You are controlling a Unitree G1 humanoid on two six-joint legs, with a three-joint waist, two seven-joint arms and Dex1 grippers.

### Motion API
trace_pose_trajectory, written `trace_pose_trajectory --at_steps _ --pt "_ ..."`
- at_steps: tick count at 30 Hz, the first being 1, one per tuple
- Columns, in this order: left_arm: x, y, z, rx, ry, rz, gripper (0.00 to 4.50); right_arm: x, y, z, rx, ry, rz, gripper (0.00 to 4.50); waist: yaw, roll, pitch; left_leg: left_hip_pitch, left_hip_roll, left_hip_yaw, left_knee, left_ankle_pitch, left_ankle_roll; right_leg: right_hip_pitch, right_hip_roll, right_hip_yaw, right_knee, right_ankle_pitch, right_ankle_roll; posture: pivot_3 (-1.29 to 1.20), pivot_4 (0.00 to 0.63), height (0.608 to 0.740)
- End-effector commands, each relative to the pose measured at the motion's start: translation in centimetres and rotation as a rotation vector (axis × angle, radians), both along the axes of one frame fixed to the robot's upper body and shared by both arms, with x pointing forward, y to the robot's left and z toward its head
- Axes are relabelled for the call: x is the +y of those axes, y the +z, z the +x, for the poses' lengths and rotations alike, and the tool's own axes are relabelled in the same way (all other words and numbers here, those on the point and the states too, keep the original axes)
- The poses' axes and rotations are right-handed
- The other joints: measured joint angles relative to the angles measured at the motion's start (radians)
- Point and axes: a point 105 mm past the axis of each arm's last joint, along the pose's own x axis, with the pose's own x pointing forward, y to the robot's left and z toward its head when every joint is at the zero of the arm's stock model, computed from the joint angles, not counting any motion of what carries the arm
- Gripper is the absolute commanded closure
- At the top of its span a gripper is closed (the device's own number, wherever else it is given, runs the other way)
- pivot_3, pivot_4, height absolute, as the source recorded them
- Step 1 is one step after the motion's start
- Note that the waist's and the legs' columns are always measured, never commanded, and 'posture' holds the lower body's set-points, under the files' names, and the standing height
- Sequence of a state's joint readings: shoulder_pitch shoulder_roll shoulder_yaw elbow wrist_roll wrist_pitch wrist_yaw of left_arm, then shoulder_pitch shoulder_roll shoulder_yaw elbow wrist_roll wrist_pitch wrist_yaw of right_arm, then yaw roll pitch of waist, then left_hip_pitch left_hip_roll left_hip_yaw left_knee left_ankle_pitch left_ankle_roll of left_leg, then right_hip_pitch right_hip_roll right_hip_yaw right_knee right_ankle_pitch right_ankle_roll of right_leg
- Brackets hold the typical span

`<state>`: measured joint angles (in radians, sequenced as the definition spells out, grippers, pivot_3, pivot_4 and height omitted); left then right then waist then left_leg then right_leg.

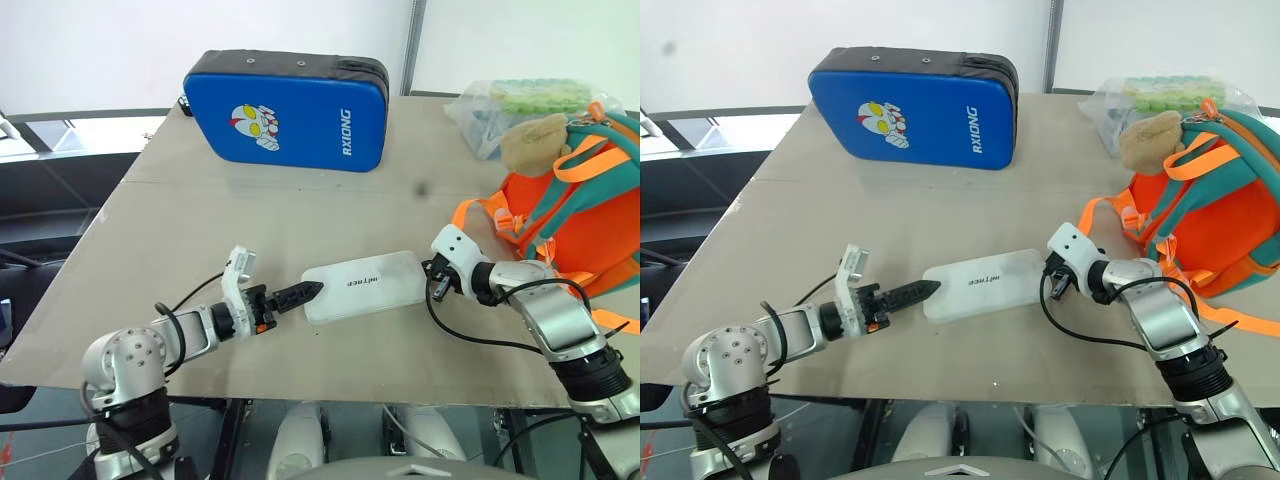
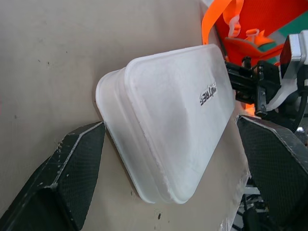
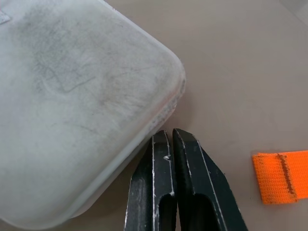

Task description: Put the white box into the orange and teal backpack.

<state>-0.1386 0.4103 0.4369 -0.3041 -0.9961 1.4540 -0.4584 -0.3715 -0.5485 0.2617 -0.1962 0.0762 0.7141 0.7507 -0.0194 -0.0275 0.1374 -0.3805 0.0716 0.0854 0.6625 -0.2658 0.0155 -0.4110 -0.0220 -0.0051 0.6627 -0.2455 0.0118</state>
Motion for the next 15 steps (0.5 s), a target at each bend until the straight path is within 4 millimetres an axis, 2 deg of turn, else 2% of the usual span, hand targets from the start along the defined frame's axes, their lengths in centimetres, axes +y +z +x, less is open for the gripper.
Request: trace_pose_trajectory --at_steps 1,4,10,14,15 --pt "-0.1 -1.3 -1.6 0.091 -0.036 0.017 0.06 1.9 0.4 -1.1 0.002 0.104 0.029 4.50 0.000 0.000 0.000 0.000 0.000 -0.001 -0.001 0.000 0.000 0.000 0.001 0.001 0.000 0.000 0.000 0.00 0.150 0.740" --pt "0.0 -1.4 -1.8 0.094 -0.033 0.020 0.06 2.1 0.5 -1.0 0.001 0.115 0.034 4.50 0.000 0.000 0.000 0.001 0.000 -0.004 -0.003 0.000 0.000 -0.001 0.003 0.003 -0.001 0.000 0.000 0.00 0.150 0.740" --pt "-1.9 -1.3 -1.3 0.094 -0.055 -0.039 0.06 3.9 0.6 -2.0 0.015 0.205 0.068 4.50 0.004 0.000 0.000 0.001 -0.001 -0.005 -0.004 0.000 0.000 -0.001 0.003 0.003 -0.002 0.000 0.000 0.00 0.150 0.740" --pt "-2.7 -1.1 -1.0 0.081 -0.068 -0.074 0.06 4.7 -0.2 -2.1 0.038 0.221 0.065 4.50 0.005 0.001 -0.001 0.001 -0.002 -0.005 -0.004 0.000 0.000 -0.001 0.003 0.003 -0.001 0.000 0.000 0.00 0.150 0.740" --pt "-2.9 -1.1 -1.0 0.078 -0.073 -0.076 0.29 4.8 -0.4 -2.1 0.045 0.222 0.064 4.50 0.005 0.001 -0.001 0.001 -0.002 -0.005 -0.004 0.000 0.000 -0.001 0.002 0.003 -0.001 0.000 0.000 0.00 0.150 0.740"
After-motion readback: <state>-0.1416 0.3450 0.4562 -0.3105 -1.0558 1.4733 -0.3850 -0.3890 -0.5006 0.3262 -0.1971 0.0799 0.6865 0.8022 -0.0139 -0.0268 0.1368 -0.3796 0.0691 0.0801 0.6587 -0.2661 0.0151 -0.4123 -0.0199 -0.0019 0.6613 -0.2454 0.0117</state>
